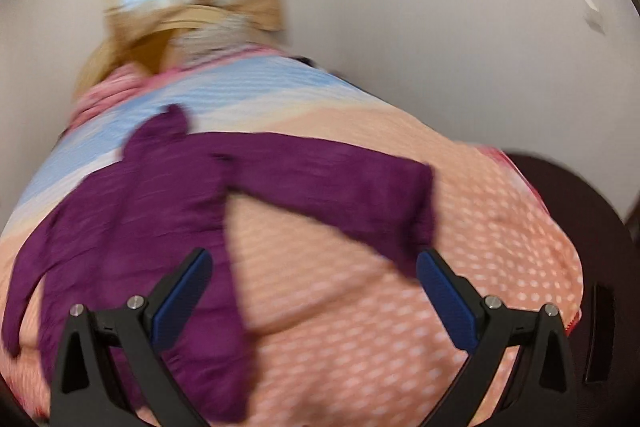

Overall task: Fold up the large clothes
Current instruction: 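Grasp the jacket sleeve cuff with the right tool and lift it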

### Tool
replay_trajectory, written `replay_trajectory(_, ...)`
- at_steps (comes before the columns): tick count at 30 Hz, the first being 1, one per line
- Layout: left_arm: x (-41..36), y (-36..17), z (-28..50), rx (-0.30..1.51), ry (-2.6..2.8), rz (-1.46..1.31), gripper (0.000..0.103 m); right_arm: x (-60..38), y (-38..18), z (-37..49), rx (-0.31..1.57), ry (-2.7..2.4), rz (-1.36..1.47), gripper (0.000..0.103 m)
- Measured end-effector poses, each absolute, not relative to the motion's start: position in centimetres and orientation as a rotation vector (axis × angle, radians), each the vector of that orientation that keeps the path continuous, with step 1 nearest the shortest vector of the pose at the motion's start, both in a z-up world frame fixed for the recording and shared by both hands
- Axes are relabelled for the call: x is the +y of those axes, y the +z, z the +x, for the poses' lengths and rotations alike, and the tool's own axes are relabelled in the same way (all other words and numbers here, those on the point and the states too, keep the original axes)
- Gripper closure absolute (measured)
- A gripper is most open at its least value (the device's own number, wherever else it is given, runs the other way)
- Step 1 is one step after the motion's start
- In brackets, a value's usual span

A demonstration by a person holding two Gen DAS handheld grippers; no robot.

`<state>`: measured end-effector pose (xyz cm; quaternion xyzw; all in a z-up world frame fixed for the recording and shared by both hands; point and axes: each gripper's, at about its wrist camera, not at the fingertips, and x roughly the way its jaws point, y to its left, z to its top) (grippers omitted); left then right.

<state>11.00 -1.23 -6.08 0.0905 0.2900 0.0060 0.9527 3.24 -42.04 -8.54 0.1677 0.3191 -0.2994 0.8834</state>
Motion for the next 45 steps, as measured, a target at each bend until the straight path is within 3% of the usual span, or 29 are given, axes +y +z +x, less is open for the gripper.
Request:
replay_trajectory(9, -3.8, -7.9, 18.5, 0.613, 0.012, 0.208, 0.001, -50.5, -11.8, 5.9, 0.752, -0.715, 0.434, 0.000)
replay_trajectory(10, -4.2, -8.1, 19.2, 0.622, 0.012, 0.213, 0.001, -50.7, -12.3, 6.3, 0.771, -0.701, 0.441, 0.006)
replay_trajectory(12, -4.8, -8.4, 20.0, 0.634, 0.002, 0.219, 0.001, -50.7, -13.4, 7.1, 0.828, -0.638, 0.463, 0.031)
replay_trajectory(13, -5.1, -8.5, 20.3, 0.636, 0.003, 0.225, 0.001, -50.8, -13.7, 7.1, 0.842, -0.626, 0.467, 0.058)
replay_trajectory(14, -5.2, -8.6, 20.4, 0.636, 0.000, 0.228, 0.001, -50.7, -14.0, 7.3, 0.852, -0.622, 0.469, 0.078)
replay_trajectory(17, -5.1, -9.0, 21.0, 0.639, 0.009, 0.248, 0.001, -50.4, -13.5, 6.5, 0.823, -0.594, 0.470, 0.087)
replay_trajectory(32, -1.3, -9.6, 26.7, 0.631, 0.119, 0.214, 0.001, -44.0, -4.5, 15.1, 0.684, -0.370, 0.356, 0.091)
replay_trajectory(45, 1.7, -12.0, 30.0, 0.660, 0.194, 0.242, 0.001, -29.4, -4.4, 28.0, 0.688, -0.079, 0.214, 0.092)
